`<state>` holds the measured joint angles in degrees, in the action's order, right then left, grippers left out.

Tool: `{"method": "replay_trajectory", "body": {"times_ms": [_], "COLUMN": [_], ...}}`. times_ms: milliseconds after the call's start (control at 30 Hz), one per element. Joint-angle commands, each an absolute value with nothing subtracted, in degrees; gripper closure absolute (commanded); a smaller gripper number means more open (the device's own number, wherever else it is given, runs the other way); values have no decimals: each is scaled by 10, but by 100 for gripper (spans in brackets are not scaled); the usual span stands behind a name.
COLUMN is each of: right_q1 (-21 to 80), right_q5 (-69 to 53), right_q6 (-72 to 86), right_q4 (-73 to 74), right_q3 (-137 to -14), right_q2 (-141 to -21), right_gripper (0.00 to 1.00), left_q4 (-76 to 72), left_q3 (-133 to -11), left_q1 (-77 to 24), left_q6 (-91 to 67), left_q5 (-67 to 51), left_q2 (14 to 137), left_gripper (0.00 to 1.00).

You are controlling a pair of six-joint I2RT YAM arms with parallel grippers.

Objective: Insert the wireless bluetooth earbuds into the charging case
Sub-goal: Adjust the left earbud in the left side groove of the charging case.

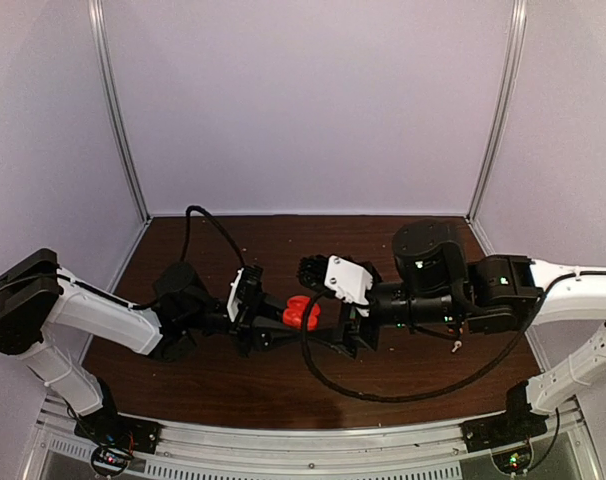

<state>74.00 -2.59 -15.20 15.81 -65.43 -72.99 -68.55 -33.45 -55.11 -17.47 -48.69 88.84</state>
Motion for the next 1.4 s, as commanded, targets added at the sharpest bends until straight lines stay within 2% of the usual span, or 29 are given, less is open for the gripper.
{"method": "replay_trajectory", "body": {"times_ms": [0,1367], "right_q1": [735,675], "right_q5": [-18,-64], "right_q6": [-154,-125], "right_q4": [155,96], "right_q3": [-668,-636], "right_q2": [-732,-756], "right_gripper": [19,19], "left_q4": [-700,-645], "left_q3": [-353,-375], "left_q1": [-549,-556], "left_q6": [-170,-124], "left_q5": [-502,-481], "left_q2": [895,900], "left_gripper": [100,100]}}
